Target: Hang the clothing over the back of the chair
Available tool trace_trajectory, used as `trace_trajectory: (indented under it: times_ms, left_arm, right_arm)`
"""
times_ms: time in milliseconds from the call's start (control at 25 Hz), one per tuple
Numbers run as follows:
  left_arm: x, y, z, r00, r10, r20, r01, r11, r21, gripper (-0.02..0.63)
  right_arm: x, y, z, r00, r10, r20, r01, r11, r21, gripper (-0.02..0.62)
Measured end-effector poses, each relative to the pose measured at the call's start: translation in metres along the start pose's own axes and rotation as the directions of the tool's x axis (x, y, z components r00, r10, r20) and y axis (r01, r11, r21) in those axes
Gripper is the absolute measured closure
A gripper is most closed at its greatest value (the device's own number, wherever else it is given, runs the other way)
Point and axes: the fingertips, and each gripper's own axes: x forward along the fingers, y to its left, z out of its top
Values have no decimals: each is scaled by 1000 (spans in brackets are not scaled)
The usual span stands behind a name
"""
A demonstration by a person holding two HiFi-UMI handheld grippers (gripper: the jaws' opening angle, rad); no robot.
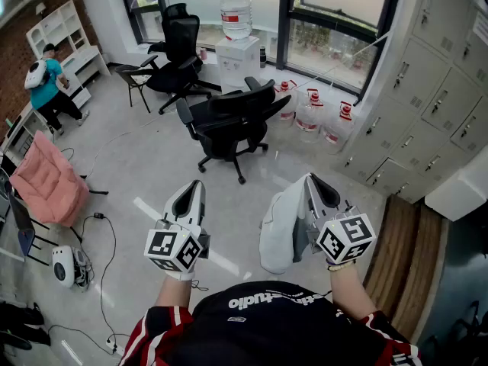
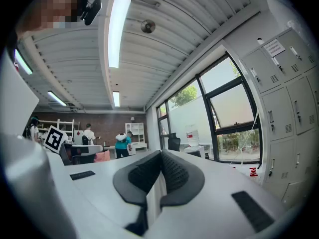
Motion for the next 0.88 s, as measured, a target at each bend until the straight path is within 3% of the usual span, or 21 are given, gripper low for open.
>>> trace_trajectory:
  times_ms: [880]
  left_arm:
    - [19, -4, -8, 999, 22, -23, -22, 1000, 3, 580]
  right_arm:
    - [12, -10, 6, 998, 59, 14, -59, 998, 1, 581]
